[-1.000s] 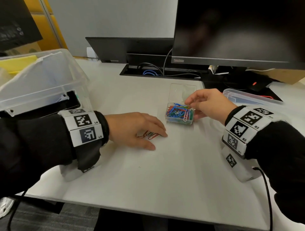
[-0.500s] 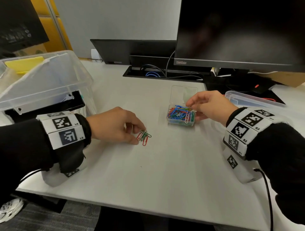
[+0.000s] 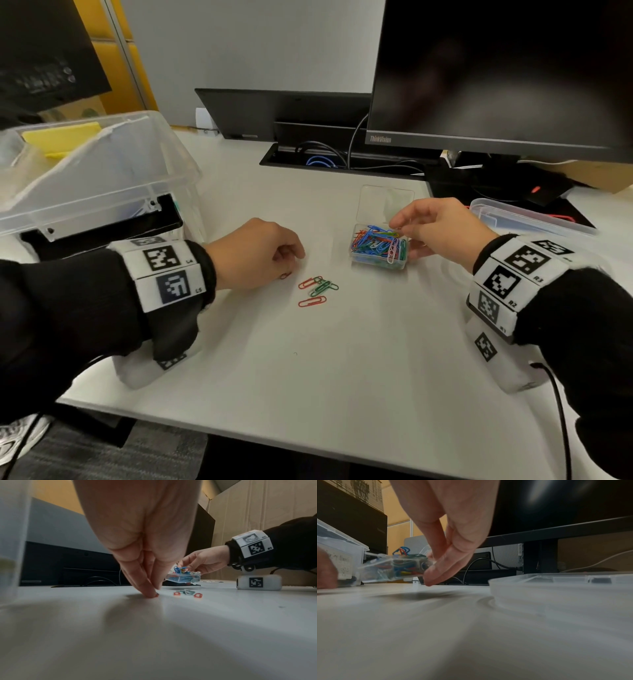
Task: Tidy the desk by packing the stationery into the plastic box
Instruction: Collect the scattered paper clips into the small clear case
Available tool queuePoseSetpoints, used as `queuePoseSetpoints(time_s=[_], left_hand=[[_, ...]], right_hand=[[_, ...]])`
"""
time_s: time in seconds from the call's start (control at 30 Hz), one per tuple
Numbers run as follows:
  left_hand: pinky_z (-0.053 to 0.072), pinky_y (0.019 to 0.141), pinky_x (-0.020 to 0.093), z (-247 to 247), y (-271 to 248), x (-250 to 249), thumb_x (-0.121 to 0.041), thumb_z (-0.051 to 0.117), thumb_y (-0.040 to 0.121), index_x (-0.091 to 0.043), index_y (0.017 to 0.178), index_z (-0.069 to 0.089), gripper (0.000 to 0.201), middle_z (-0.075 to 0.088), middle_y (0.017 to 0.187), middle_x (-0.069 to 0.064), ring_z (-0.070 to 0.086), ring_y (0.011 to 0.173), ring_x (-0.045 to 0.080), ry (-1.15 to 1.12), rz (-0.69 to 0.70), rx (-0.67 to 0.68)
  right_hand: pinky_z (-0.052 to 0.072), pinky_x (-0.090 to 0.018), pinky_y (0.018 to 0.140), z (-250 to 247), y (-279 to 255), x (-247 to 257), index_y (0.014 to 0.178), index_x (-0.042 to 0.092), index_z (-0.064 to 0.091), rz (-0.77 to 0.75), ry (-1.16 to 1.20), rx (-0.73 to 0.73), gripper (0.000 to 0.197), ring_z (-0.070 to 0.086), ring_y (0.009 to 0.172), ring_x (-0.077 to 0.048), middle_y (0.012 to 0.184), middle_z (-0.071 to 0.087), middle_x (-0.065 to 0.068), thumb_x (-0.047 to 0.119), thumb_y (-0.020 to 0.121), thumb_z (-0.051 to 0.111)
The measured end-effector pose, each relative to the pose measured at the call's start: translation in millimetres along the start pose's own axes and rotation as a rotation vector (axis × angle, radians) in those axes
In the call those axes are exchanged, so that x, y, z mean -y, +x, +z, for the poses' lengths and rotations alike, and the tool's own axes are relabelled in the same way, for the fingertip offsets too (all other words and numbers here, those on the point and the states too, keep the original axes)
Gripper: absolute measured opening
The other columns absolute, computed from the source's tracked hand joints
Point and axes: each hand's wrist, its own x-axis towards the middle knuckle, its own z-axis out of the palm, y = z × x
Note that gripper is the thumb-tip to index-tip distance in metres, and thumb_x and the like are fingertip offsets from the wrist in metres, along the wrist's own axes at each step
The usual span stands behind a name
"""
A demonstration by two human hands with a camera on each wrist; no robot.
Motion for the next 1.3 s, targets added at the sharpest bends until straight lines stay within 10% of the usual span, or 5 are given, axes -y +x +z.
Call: queuePoseSetpoints(time_s=[0.17, 0.7, 0.87, 1.07, 1.3], left_hand=[[0.048, 0.090, 0.020, 4.5, -1.3, -18.2, -0.048, 0.070, 0.073, -0.025, 0.119, 0.060, 0.053, 0.055, 0.110, -0.009, 0.057, 0.092, 0.005, -0.016, 0.123, 0.191], [0.038, 0.065, -0.005, 6.9, 13.2, -21.8, -0.009, 0.067, 0.075, -0.021, 0.093, 0.076, 0.024, 0.073, 0.089, -0.007, 0.053, 0.065, -0.023, -0.043, 0.206, 0.081], [0.037, 0.063, -0.005, 0.8, 21.5, -27.7, -0.006, 0.065, 0.077, -0.017, 0.095, 0.076, 0.024, 0.074, 0.090, 0.000, 0.055, 0.058, -0.001, -0.062, 0.225, -0.069], [0.053, 0.075, 0.029, -2.1, 38.8, -50.2, -0.007, 0.064, 0.081, -0.009, 0.097, 0.074, 0.019, 0.072, 0.091, 0.009, 0.065, 0.077, 0.019, -0.133, 0.354, -0.331], [0.044, 0.086, 0.017, 2.3, 50.1, -64.5, -0.016, 0.054, 0.092, -0.015, 0.120, 0.061, 0.030, 0.066, 0.116, 0.003, 0.062, 0.100, 0.014, -0.071, 0.274, -0.152]], right_hand=[[0.056, -0.023, 0.058, 0.1, -1.0, 1.3, 0.075, 0.019, 0.060, 0.003, 0.009, -0.008, 0.022, 0.066, 0.079, -0.024, 0.091, 0.064, -0.006, 0.003, 0.090, 0.053], [0.056, -0.023, 0.058, -0.1, 0.9, -0.2, 0.078, 0.019, 0.060, 0.008, -0.015, 0.014, 0.028, 0.066, 0.071, -0.020, 0.083, 0.063, -0.001, -0.003, 0.091, 0.049], [0.056, -0.023, 0.059, -0.7, 0.4, 1.6, 0.078, 0.019, 0.060, 0.004, -0.026, 0.022, 0.027, 0.065, 0.072, -0.019, 0.081, 0.062, 0.001, -0.002, 0.091, 0.049], [0.056, -0.021, 0.056, 1.7, -0.5, 1.2, 0.077, 0.017, 0.061, -0.008, -0.013, 0.036, 0.029, 0.062, 0.060, -0.014, 0.078, 0.062, -0.001, -0.004, 0.091, 0.047], [0.055, -0.018, 0.054, -0.4, -1.1, 0.6, 0.078, 0.016, 0.061, 0.010, -0.017, 0.033, 0.026, 0.060, 0.059, -0.016, 0.077, 0.061, -0.001, -0.004, 0.090, 0.049]])
